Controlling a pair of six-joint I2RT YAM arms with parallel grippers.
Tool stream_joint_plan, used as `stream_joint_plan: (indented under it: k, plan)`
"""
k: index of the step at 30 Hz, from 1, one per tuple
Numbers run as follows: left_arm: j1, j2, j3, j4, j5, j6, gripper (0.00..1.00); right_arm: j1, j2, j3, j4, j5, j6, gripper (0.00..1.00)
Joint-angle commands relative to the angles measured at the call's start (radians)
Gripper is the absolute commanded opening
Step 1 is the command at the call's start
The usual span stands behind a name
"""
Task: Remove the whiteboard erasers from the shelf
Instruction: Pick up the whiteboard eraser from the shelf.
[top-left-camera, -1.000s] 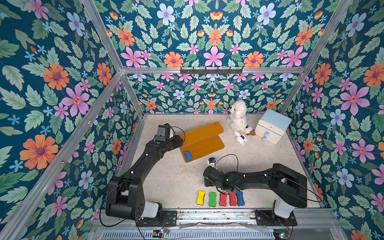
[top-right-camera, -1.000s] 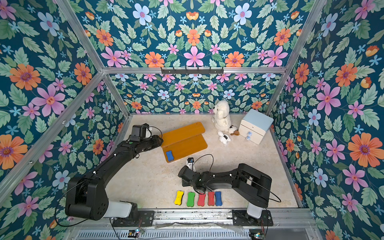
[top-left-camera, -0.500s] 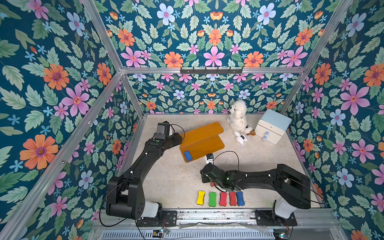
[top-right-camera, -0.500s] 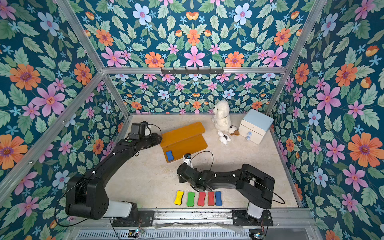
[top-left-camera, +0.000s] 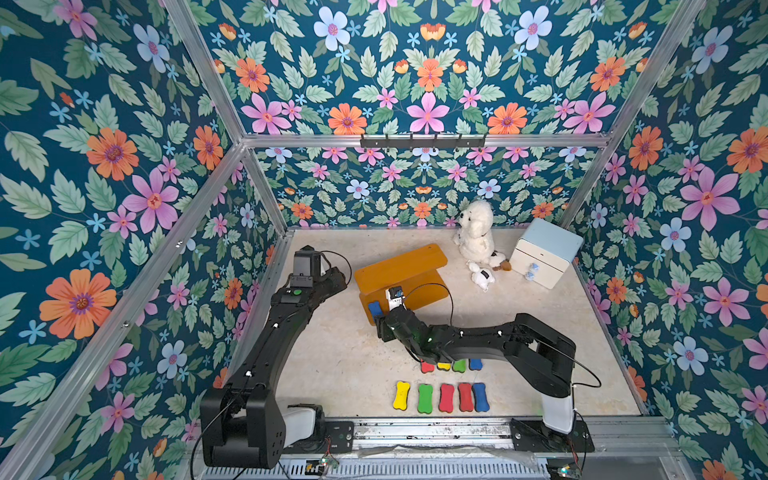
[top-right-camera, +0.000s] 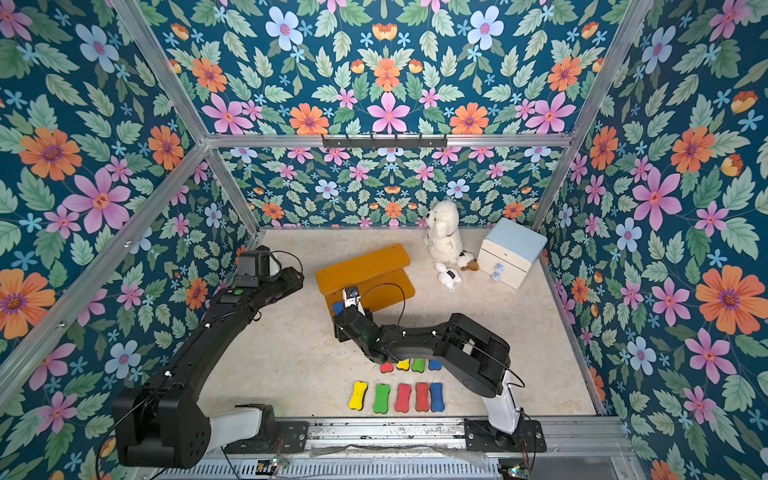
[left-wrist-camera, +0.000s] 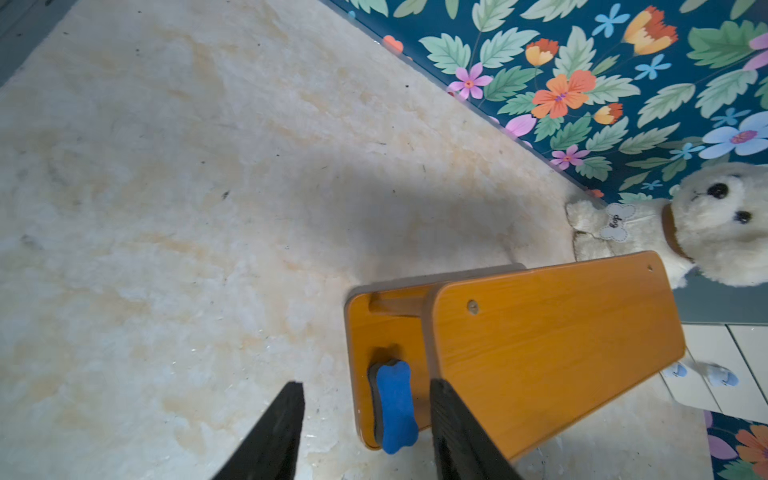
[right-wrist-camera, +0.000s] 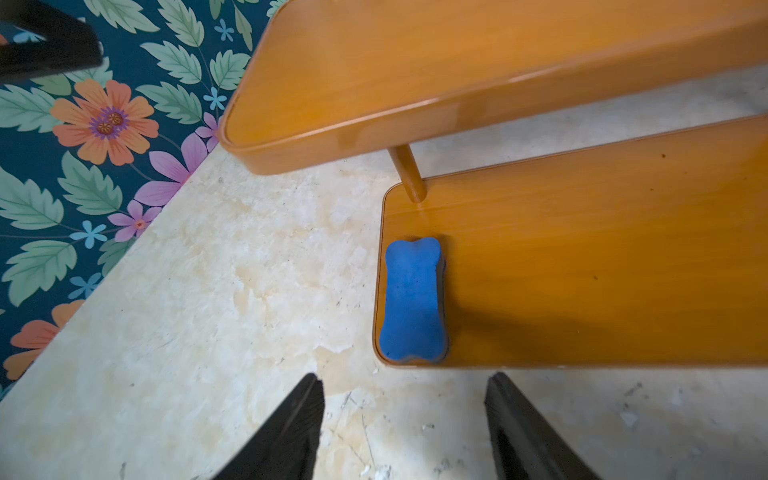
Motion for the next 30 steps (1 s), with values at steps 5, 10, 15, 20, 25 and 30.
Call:
stream_joint_plan:
  k: [5,10,15,20,25,30]
  plan:
    - [0.016,-0.052,-0.057,-0.011,0.005,0.005,0.55,-0.007,0.073,0.041,0.072,0.054,-0.072,0.76]
    - [0.026,-0.075,-0.093,0.0,0.005,0.005,0.55,-0.008,0.127,0.075,0.078,0.054,-0.084,0.77]
    - [0.028,-0.061,-0.111,0.028,0.041,0.003,0.55,-0.011,0.164,0.104,0.078,0.062,-0.097,0.77]
    - [0.027,-0.05,-0.12,0.041,0.055,0.001,0.55,-0.013,0.199,0.134,0.066,0.071,-0.1,0.77]
    - [0.027,-0.047,-0.129,0.046,0.055,0.001,0.55,-0.019,0.221,0.145,0.058,0.069,-0.1,0.77]
    - [0.028,-0.032,-0.127,0.051,0.064,0.001,0.55,-0.027,0.232,0.16,0.04,0.059,-0.109,0.75]
